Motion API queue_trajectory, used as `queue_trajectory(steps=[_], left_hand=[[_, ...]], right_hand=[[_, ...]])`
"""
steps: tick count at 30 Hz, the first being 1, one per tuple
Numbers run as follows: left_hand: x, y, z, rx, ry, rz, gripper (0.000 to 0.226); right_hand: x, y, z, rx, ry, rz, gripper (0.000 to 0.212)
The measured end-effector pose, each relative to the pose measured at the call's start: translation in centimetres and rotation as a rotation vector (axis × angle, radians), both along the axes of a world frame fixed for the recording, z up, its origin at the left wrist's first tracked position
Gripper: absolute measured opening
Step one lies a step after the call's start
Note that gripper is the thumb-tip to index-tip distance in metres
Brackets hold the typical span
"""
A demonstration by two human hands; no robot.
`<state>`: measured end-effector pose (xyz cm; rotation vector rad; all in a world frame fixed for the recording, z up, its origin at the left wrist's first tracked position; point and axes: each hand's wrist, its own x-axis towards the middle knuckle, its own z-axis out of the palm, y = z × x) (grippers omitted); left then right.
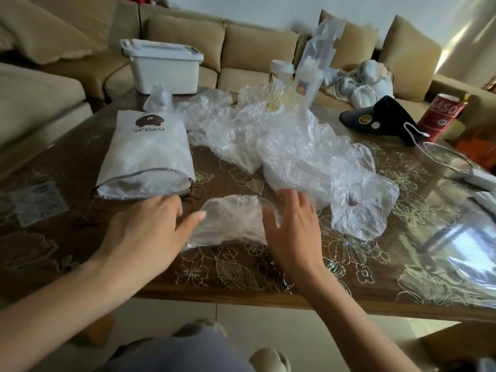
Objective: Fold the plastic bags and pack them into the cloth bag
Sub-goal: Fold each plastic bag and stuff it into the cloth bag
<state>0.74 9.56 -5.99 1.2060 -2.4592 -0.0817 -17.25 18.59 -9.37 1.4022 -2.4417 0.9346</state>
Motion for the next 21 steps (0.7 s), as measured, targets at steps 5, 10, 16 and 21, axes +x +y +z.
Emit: queue_trajectory(steps=[5, 10, 16, 21], left_hand=[[-3.1, 1.0, -1.2, -0.046, -0.028, -0.406, 0.070], [-3.7, -0.3, -4.2, 0.352, -0.162, -0.239, 0.087], [-4.0, -0.9, -3.6, 0.400, 0.287, -0.020, 0.031], [-5.4, -1.4, -1.6, 0.656, 0.101, 0.056, 0.011]], right_hand=[[0.9, -0.1, -0.5, 0.179, 0.150, 0.364, 0.060], [-0.2, 0.2, -1.7, 0.445, -0.019, 0.284, 0.085], [-0.2, 0.3, -1.6, 0.323, -0.111, 0.280, 0.087], [-0.9, 0.4, -1.5, 0.144, -0.240, 0.253, 0.066]])
